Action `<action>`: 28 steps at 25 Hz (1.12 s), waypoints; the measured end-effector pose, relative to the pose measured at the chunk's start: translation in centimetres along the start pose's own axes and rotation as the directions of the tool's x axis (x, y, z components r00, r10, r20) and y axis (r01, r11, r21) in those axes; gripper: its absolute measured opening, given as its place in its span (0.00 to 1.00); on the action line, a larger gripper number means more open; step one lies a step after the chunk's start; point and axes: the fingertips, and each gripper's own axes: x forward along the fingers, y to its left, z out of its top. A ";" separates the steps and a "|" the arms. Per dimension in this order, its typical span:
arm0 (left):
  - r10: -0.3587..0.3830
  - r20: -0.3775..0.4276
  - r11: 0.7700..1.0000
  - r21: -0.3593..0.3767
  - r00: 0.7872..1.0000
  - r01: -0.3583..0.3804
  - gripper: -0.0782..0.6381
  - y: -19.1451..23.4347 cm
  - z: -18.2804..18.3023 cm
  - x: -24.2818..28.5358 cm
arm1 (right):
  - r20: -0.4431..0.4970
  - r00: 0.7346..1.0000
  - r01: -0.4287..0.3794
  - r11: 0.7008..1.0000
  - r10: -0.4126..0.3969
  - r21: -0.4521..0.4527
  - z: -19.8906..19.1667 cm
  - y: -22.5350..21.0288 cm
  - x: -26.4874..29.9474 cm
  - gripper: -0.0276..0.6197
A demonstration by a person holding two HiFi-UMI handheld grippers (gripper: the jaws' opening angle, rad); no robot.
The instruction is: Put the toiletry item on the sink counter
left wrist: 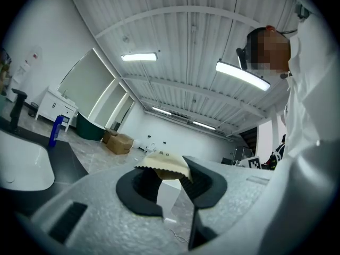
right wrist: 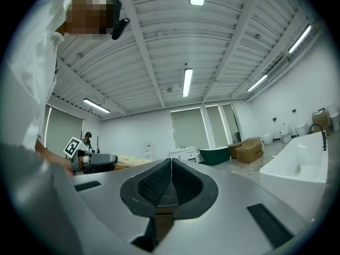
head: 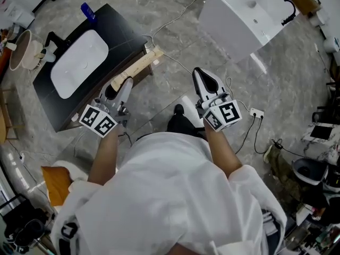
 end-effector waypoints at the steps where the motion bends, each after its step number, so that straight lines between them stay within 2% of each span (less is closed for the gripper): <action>1: 0.010 0.002 1.000 0.005 1.000 -0.010 0.25 0.2 0.4 1.6 | 0.002 1.000 -0.011 1.000 0.011 -0.002 0.6 -1.5 0.6 0.07; 8: 0.084 0.054 0.996 0.015 0.995 -0.085 0.25 1.4 2.9 10.2 | -0.011 0.998 -0.062 0.998 0.062 0.027 2.2 -11.7 3.8 0.07; 13: 0.173 0.085 0.985 0.000 0.981 -0.174 0.25 3.2 3.3 12.8 | -0.025 0.990 -0.136 0.990 0.137 0.049 1.7 -15.3 7.2 0.07; 20: 0.256 0.097 0.966 0.000 0.962 -0.258 0.25 7.4 3.8 14.2 | -0.075 0.965 -0.244 0.964 0.252 0.104 -1.5 -16.5 14.4 0.07; 24: 0.277 0.125 0.960 -0.004 0.953 -0.278 0.25 11.4 5.0 13.9 | -0.094 0.949 -0.291 0.952 0.300 0.093 -2.1 -15.9 20.0 0.07; 28: 0.304 0.161 0.952 -0.023 0.939 -0.304 0.25 16.4 6.7 13.6 | -0.095 0.936 -0.335 0.941 0.338 0.052 -0.9 -15.0 26.0 0.07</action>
